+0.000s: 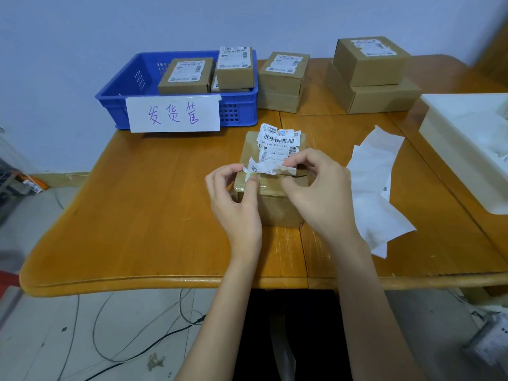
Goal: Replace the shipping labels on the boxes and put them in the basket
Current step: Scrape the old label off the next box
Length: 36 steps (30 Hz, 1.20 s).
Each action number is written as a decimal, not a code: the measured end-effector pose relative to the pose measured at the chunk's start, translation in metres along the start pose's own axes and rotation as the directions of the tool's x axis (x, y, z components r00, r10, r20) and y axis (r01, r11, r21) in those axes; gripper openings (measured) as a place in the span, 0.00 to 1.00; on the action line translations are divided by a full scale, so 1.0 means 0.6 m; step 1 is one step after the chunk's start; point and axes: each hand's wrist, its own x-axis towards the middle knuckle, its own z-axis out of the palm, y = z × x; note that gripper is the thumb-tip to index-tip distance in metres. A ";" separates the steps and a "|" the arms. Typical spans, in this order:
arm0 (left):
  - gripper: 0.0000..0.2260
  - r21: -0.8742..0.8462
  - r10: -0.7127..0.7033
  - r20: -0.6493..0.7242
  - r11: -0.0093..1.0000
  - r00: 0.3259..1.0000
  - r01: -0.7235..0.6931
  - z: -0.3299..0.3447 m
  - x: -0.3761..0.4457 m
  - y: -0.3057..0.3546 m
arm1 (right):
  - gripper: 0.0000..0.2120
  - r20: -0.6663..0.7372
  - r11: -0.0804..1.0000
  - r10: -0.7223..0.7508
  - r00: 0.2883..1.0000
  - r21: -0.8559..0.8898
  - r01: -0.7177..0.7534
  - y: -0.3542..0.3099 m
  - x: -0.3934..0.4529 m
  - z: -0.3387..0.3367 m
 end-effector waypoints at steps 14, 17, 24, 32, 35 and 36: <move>0.08 -0.023 -0.047 -0.025 0.999 0.999 0.046 0.002 -0.001 0.005 | 0.13 0.030 0.999 -0.028 0.999 -0.014 0.029 0.020 0.013 -0.020; 0.09 -0.037 -0.036 -0.050 0.999 0.998 0.034 0.005 -0.006 0.006 | 0.06 0.063 0.996 -0.026 0.998 -0.086 0.032 0.024 0.013 -0.017; 0.05 -0.057 -0.084 -0.132 0.995 0.988 0.077 -0.002 0.017 0.003 | 0.13 0.097 0.986 0.040 0.995 0.156 -0.054 0.018 0.007 -0.017; 0.33 -0.030 -0.111 0.008 0.993 0.994 0.111 0.008 -0.012 0.009 | 0.07 0.102 0.999 -0.017 0.995 0.033 0.014 -0.001 0.005 -0.010; 0.34 0.055 -0.017 0.065 0.998 0.998 0.014 0.006 -0.011 -0.003 | 0.09 0.133 0.997 -0.053 0.990 0.066 0.044 -0.002 0.002 -0.012; 0.33 0.029 -0.022 0.083 0.999 0.996 0.019 0.004 -0.008 -0.007 | 0.11 0.151 0.994 -0.058 0.987 0.103 0.042 -0.001 0.002 -0.013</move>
